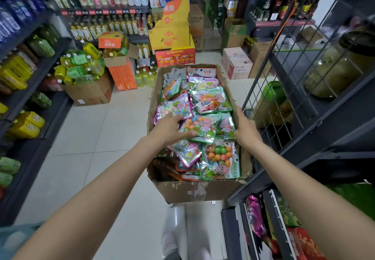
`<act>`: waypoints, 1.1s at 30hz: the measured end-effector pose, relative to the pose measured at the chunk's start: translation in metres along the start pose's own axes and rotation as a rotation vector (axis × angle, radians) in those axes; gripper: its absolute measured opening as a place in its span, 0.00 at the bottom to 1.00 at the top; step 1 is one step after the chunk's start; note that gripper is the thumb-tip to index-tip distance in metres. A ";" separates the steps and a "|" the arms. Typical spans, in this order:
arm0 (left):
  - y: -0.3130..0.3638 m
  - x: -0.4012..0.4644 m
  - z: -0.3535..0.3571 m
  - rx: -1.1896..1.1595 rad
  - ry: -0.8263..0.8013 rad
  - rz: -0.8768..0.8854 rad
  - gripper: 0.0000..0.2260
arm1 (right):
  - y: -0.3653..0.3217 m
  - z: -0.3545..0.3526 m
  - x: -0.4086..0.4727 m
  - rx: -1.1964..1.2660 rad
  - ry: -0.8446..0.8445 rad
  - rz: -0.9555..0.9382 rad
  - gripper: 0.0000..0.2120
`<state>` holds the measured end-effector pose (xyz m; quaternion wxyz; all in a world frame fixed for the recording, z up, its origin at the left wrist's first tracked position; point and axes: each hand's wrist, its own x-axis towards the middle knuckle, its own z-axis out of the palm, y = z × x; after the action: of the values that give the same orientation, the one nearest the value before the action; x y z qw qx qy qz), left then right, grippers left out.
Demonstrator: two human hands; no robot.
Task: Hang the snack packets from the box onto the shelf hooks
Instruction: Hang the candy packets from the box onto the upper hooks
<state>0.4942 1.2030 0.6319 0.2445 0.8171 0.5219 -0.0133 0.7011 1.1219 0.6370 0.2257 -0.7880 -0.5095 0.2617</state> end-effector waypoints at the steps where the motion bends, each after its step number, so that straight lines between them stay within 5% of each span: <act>1: 0.000 0.000 -0.001 0.007 -0.004 0.002 0.38 | -0.002 -0.002 -0.003 -0.003 -0.001 -0.006 0.33; 12: 0.001 -0.002 -0.002 -0.007 -0.019 0.017 0.38 | 0.003 0.005 -0.012 0.018 0.032 0.035 0.35; 17: 0.005 -0.003 -0.007 -0.056 0.019 0.019 0.33 | -0.008 0.015 -0.010 -0.102 0.248 -0.108 0.28; 21: 0.006 -0.004 -0.014 -0.104 0.041 -0.005 0.35 | -0.029 0.019 0.004 -0.123 0.066 -0.108 0.26; 27: 0.001 -0.005 -0.015 -0.364 0.223 -0.040 0.18 | -0.039 0.019 0.019 0.371 -0.114 0.212 0.35; 30: 0.005 -0.006 -0.012 -0.386 0.258 -0.027 0.21 | -0.034 0.019 0.022 0.529 -0.091 0.149 0.33; 33: 0.007 -0.004 -0.011 -0.538 0.195 -0.038 0.31 | -0.028 0.012 0.021 0.698 -0.090 0.049 0.21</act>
<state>0.4962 1.2019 0.6460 0.4007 0.7103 0.5430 0.2000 0.6811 1.1530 0.6413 0.4522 -0.6631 -0.3798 0.4600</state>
